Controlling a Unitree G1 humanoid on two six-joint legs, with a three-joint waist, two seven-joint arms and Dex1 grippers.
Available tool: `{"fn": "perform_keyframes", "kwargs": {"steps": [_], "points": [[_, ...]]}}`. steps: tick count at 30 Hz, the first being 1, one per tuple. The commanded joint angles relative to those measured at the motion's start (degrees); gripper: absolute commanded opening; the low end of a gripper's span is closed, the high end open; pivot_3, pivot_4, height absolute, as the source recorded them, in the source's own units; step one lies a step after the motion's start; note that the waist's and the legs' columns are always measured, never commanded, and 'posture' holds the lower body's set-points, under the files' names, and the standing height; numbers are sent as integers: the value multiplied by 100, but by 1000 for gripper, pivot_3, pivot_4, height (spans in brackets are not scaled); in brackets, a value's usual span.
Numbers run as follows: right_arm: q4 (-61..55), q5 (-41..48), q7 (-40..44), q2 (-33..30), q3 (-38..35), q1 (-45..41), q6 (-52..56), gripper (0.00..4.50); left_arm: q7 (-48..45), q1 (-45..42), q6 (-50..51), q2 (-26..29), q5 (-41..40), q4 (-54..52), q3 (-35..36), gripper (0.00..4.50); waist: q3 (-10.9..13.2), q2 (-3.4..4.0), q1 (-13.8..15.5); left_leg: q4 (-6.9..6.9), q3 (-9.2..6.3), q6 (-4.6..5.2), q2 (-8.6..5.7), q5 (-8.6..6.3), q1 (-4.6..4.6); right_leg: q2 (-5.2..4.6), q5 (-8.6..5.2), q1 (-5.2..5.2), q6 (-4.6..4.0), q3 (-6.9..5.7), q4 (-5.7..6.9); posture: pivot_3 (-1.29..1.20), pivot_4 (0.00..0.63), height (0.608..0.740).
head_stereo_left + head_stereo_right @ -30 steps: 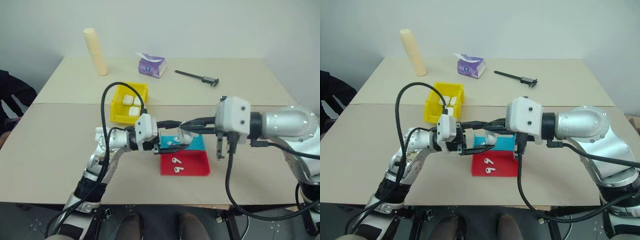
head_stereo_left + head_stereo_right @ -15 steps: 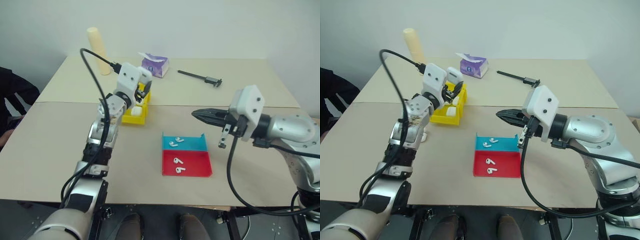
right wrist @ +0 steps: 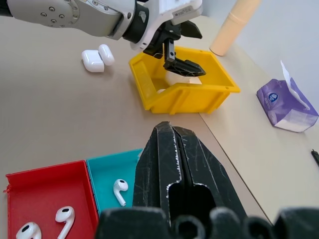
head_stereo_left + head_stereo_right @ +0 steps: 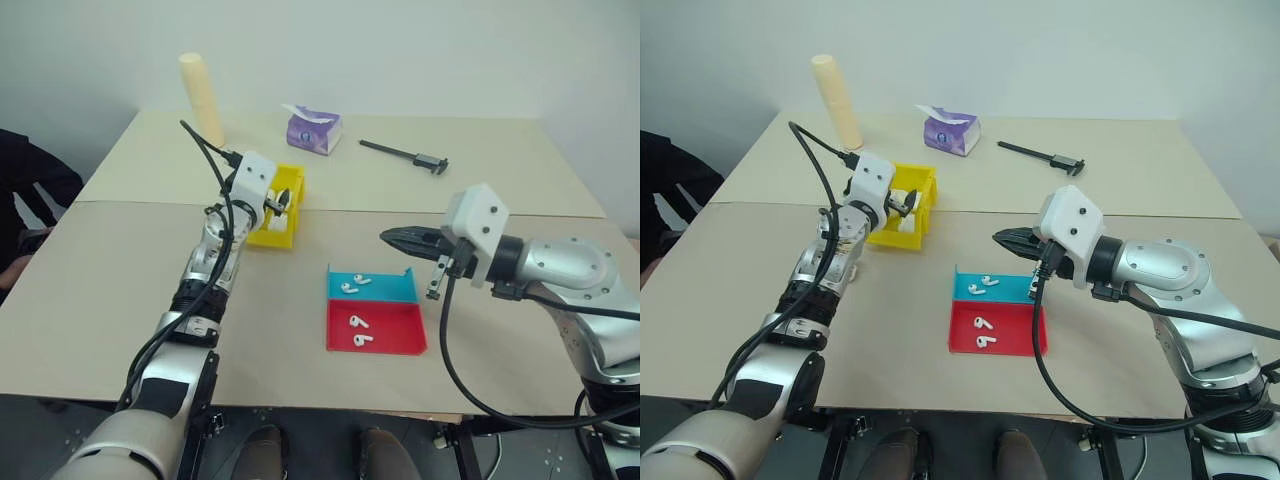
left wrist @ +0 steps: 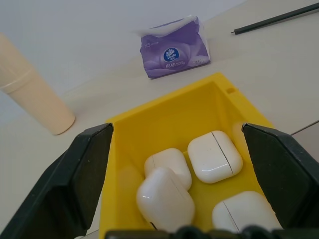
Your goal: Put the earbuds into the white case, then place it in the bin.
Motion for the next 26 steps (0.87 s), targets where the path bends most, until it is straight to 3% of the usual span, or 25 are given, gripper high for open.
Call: {"fn": "perform_keyframes", "kwargs": {"steps": [1,5,11,15,19,26], "points": [[-47,-30,222,-183,-154,100,-213,0,-814,450,-231,196,-571,-1363,191,4474,0,1,-17,0,0,0,0,0,0,0,0,-1,0,1,0,0,150,740],[91,15,1030,-742,-549,620,-683,0,-2647,1758,343,909,-1946,-3479,408,4474,-1,3,-72,-1,10,-25,7,14,2,-1,-1,-5,-1,12,-1,0,150,740],[747,-140,2102,-1505,-1016,1245,-1583,0,-3302,3432,1134,2301,-2410,-5428,996,4474,-1,2,-95,-5,5,-12,8,6,42,0,1,25,-5,11,5,0,150,740],[1182,-111,2677,-1744,-1301,1497,-2172,0,-4187,4777,1528,2953,-3633,-6670,2021,4474,1,-1,-138,-11,-14,-10,14,4,71,-2,-1,52,-7,11,1,0,150,740],[1543,-121,3114,-1753,-1508,1687,-2898,0,-4544,5608,1975,3510,-4086,-7216,2680,4474,1,0,-118,-13,-21,-8,12,3,72,-2,-3,52,-8,9,-1,0,150,740],[1862,-183,3331,-1737,-1403,1665,-3366,0,-4847,6249,1831,3618,-4342,-7404,3338,4474,2,0,-127,-13,-20,-7,13,1,106,-3,-7,87,-13,5,-5,0,150,740]]}}
